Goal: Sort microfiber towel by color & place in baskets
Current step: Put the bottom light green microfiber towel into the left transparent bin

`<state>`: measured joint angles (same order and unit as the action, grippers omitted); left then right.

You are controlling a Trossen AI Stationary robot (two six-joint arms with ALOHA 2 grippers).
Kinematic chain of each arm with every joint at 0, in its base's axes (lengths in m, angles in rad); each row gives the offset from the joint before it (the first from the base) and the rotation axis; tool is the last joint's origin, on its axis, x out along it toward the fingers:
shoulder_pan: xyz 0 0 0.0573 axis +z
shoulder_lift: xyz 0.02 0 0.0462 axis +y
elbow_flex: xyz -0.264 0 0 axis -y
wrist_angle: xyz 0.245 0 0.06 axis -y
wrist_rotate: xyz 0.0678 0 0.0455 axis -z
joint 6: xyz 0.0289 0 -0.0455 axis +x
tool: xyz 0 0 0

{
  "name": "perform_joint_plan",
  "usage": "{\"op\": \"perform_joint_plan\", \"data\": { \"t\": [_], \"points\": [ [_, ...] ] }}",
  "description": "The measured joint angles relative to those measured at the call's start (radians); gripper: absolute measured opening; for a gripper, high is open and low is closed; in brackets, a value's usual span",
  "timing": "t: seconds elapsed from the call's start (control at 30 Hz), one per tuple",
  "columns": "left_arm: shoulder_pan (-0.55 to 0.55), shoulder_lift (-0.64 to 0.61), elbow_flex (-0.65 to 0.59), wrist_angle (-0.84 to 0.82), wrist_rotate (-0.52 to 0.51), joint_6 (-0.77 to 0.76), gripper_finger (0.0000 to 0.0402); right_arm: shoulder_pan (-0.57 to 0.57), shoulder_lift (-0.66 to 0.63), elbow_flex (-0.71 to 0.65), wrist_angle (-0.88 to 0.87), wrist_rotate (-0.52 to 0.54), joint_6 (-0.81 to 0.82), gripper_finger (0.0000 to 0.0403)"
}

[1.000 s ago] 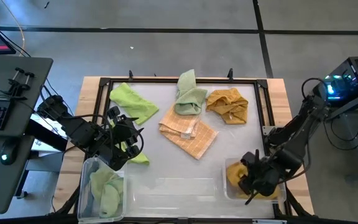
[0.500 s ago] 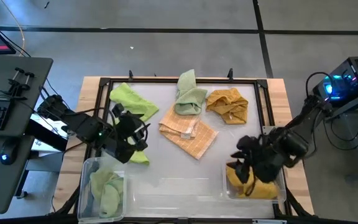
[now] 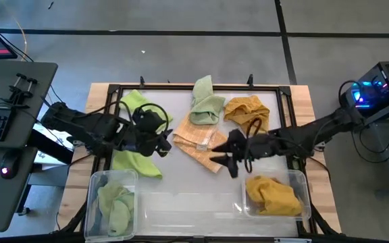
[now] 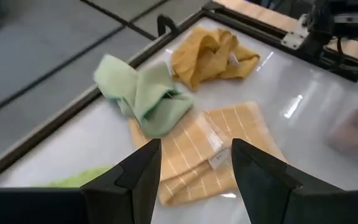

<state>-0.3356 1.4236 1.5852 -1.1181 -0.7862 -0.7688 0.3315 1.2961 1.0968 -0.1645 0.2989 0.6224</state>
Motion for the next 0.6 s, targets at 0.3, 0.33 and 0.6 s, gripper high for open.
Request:
{"op": "perform_joint_plan", "data": {
  "t": [0.3,0.33,0.6],
  "points": [
    [0.069,0.092,0.0,-0.31,0.105,-0.303,0.0184,-0.059,0.0,-0.105,0.25,0.019,0.003,0.019],
    [0.076,0.105,0.001,-0.382,0.141,-0.359,0.0184,-0.059,0.0,-0.105,0.25,0.01,0.0,0.019],
    [0.11,0.13,-0.145,-0.338,0.345,-0.375,0.0184,-0.058,0.0,-0.106,0.21,-0.022,-0.002,0.019]
  ]
}}
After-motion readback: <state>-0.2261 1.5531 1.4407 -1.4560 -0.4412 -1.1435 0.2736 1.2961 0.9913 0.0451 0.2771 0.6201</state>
